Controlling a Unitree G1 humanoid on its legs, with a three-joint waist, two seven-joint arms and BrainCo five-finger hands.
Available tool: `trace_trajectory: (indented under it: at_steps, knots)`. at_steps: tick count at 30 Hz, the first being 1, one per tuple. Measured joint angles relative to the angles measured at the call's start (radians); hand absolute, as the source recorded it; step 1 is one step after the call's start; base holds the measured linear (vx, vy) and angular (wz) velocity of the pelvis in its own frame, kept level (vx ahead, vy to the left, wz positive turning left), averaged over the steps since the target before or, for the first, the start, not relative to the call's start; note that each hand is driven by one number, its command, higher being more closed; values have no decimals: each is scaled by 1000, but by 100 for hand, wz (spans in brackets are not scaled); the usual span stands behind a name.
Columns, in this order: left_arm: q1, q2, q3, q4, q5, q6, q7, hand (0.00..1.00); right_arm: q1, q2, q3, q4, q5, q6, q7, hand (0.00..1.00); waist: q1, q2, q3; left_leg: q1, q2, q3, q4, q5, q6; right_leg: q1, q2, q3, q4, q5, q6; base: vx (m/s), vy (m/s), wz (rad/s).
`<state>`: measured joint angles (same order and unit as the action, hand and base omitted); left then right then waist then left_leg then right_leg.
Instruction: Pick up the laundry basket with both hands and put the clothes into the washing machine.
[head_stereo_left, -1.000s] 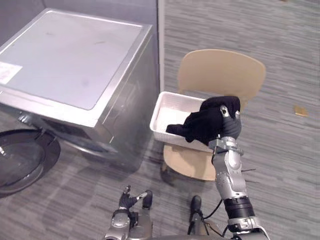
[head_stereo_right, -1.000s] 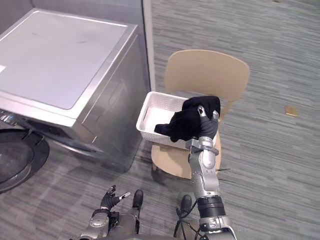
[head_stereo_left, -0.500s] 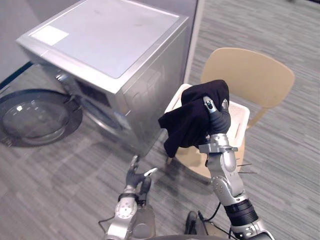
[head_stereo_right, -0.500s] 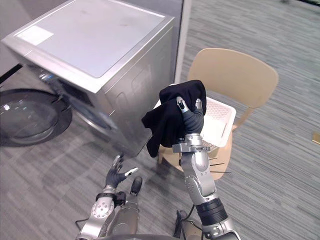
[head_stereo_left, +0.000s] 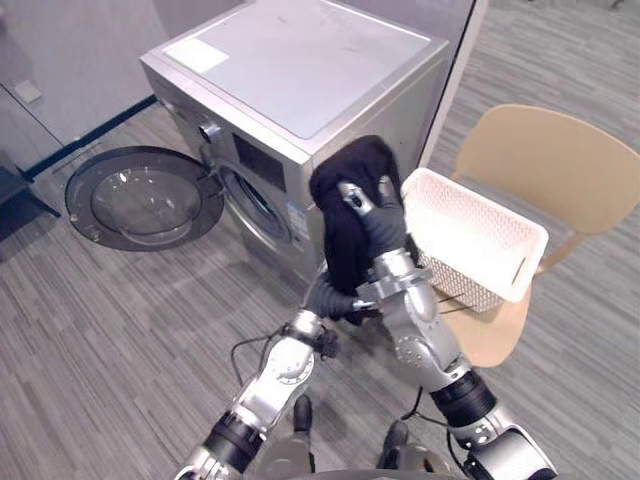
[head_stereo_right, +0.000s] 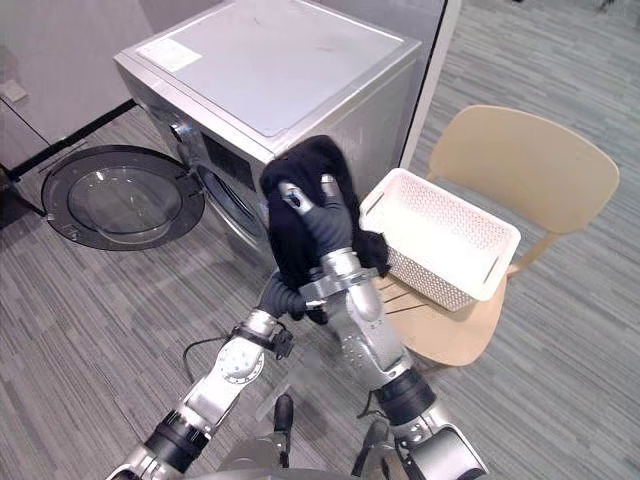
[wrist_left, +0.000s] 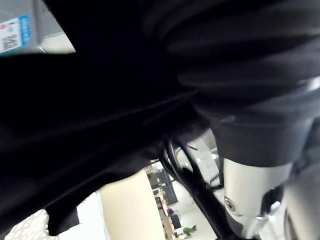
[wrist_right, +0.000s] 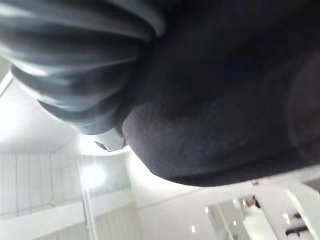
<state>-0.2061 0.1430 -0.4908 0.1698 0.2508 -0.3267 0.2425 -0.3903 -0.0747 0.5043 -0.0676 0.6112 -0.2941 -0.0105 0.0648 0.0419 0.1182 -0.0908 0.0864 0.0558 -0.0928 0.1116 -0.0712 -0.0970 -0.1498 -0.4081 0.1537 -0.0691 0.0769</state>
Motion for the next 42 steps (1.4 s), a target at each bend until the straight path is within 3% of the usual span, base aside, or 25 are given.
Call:
trace_trajectory:
  at_steps: [4, 5, 16, 17, 25, 29, 34, 36, 38, 42]
  knots:
    - [-63, 26, -9, 49, 14, 9, 40, 0, -1, 1, 51, 4, 85, 16, 13, 100, 0, -6, -19, 18, 3, 7, 0, 0, 0, 28, 12, 15, -47, 30, -2, 1, 26, -12]
    - [-70, 27, -12, 64, 23, 10, 50, 100, -1, 0, 66, 8, 102, 19, 13, 100, 0, -5, -29, 19, 6, 14, 0, 0, 0, 30, 15, 23, -59, 39, -4, -7, 7, -22]
    - [-88, 57, -53, 76, 73, 7, 67, 100, 13, -64, 165, 10, 202, 38, 97, 100, 2, -6, -67, 43, 46, 24, 0, -4, -16, 77, 68, 41, -142, 84, -28, -33, -14, -8]
    - [-84, 57, -54, 76, 73, 3, 66, 100, 18, -65, 165, 10, 202, 38, 101, 0, 2, -6, -68, 42, 49, 24, 0, -3, -18, 77, 72, 41, -144, 84, -28, -25, -28, -3]
    - [59, 7, -53, 76, 51, -1, 41, 100, 139, -73, 156, 19, 178, 45, 119, 0, 4, -5, -73, 43, 53, 24, 0, -4, -22, 79, 83, 44, -146, 83, -31, 25, -1, 0]
    - [92, 8, -44, 77, 38, 5, 12, 100, 164, -74, 99, 57, 114, 64, 125, 0, 5, -5, -73, 49, 52, 25, 0, -4, -22, 79, 80, 48, -134, 76, -29, 43, 4, -1]
    - [152, -14, 5, 77, 37, -18, -10, 100, 195, -71, 17, 82, 34, 65, 124, 0, 5, -6, -73, 61, 52, 26, -1, -7, -25, 72, 78, 54, -95, 49, -27, 7, 1, 0]
    - [171, -60, 211, 91, -44, 10, 27, 100, 266, -89, -53, 80, -36, 62, 122, 0, 5, -9, -75, 60, 56, 29, -1, -13, -33, 56, 77, 59, -66, 27, -23, 20, -2, -5]
    - [168, -40, 359, 125, -94, 24, 71, 100, 348, -121, -111, 81, -75, 63, 113, 0, 4, -10, -75, 60, 59, 32, -1, -14, -34, 45, 77, 63, -46, 15, -26, 22, -12, -5]
    - [213, 35, 426, 168, -135, 41, 91, 100, 407, -173, -234, 77, -124, 63, 92, 0, 2, -11, -75, 50, 65, 48, -1, -13, -33, 8, 75, 80, -10, -2, -31, 46, -14, -12]
